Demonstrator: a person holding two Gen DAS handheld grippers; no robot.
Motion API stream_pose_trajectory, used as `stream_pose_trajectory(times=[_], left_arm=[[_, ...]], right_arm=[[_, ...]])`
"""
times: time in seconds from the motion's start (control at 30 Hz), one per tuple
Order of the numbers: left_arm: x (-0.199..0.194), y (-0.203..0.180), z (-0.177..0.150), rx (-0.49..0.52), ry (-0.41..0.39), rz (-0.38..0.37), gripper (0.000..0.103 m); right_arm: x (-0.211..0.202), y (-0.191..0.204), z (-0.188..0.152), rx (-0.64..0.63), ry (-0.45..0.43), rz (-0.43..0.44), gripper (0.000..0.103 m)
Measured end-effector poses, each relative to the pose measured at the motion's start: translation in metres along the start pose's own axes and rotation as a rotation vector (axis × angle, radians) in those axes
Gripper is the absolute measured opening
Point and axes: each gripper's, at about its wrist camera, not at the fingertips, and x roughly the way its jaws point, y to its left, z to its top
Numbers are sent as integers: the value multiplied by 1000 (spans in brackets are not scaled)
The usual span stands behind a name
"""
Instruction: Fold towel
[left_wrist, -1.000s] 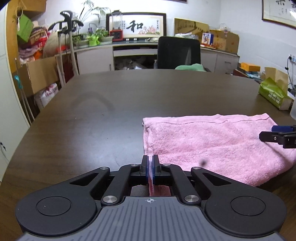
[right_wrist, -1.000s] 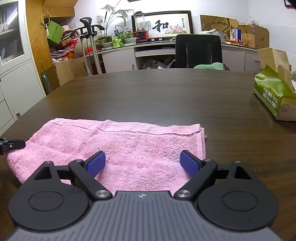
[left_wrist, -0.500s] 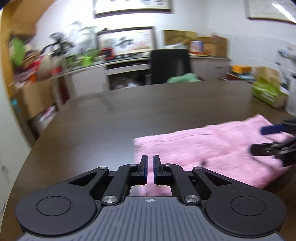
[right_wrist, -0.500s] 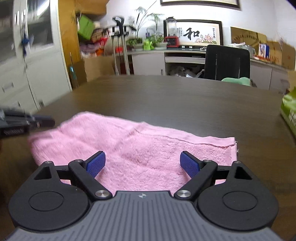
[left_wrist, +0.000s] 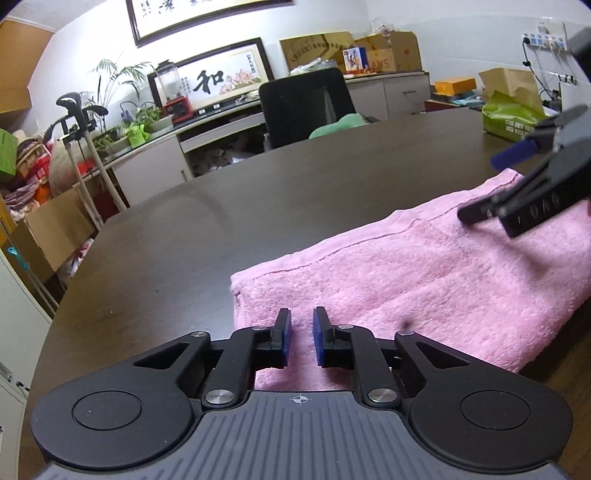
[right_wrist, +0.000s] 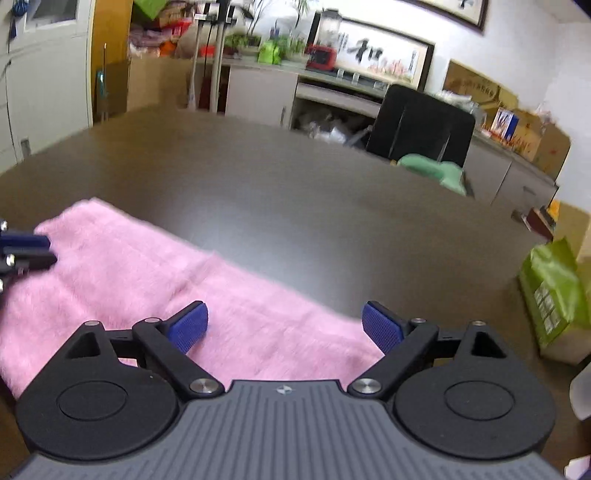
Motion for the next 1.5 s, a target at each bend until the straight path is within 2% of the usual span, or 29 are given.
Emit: stream_pose_trajectory(times=[0.13, 0.17, 0.2, 0.23, 0.27, 0.33, 0.47, 0.5, 0.57, 0.73, 1.0, 1.13, 1.27, 1.37, 1.5], left_arm=[[0, 3, 3, -17, -1, 12, 25], [-1, 5, 2, -23, 0, 13, 27], [-1, 6, 3, -31, 2, 13, 29], [-1, 7, 3, -38, 3, 14, 29], [-2, 8, 3, -46, 6, 13, 29], [-2, 11, 3, -54, 9, 13, 30], [-4, 12, 3, -54, 10, 17, 32], [-4, 12, 3, -51, 9, 20, 34], [-4, 12, 3, -54, 11, 29, 36], [-4, 16, 4, -87, 23, 28, 38], [-4, 23, 5, -124, 33, 50, 50], [-4, 28, 5, -147, 39, 76, 51], [-5, 31, 6, -166, 44, 90, 51], [-12, 30, 7, -164, 3, 89, 51], [-29, 22, 9, -137, -85, 17, 51]], right_arm=[[-5, 13, 1, -59, -18, 174, 90], [-3, 18, 2, -74, -7, 183, 87], [0, 23, 3, -88, 3, 191, 80], [5, 28, 3, -97, 28, 204, 61], [10, 30, 4, -85, 44, 222, 52], [13, 29, 6, -32, 37, 234, 45], [15, 28, 8, -8, 20, 208, 36], [13, 28, 8, -5, 18, 202, 29], [11, 26, 6, -3, 13, 186, 8], [7, 44, -1, -87, -5, 87, 6], [11, 43, 6, -56, -77, 32, 6], [10, 46, 10, -74, -132, 5, 6], [32, 48, -1, -101, -61, 10, 7], [30, 49, -1, -116, -67, 7, 12], [17, 25, 3, 23, -75, 89, 14]])
